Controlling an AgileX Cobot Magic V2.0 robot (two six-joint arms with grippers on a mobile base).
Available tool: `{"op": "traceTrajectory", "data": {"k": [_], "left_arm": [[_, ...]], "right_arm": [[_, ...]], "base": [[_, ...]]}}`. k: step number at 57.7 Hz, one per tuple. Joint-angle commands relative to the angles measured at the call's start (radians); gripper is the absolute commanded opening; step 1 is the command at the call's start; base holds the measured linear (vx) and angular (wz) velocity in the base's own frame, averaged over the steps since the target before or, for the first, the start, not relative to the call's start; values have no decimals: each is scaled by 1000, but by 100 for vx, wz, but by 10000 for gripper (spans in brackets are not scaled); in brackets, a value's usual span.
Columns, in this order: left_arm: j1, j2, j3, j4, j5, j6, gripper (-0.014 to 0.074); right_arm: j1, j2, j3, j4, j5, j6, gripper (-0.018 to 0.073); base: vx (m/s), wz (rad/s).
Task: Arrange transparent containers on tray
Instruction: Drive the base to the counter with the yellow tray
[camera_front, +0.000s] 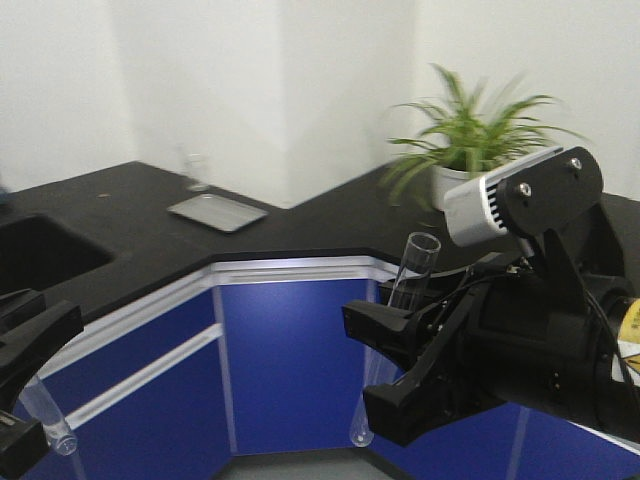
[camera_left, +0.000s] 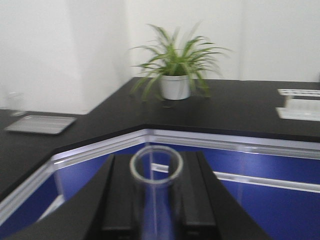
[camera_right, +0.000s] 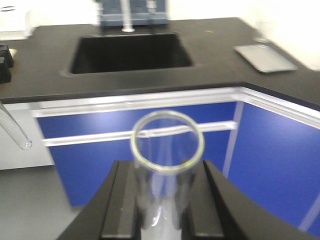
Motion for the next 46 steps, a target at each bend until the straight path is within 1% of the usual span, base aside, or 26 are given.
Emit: {"op": "traceTrajectory", "data": {"k": [1,46], "left_arm": [[-6,-7,-39,-5,-84,-9,30],[-6,-7,-39,-5,-84,-9,30]], "right_arm": [[-1,-21,-36,-1,-85,-9,-1],[-1,-21,-36,-1,-85,-9,-1]], "base": [[8,71],[15,66]]}}
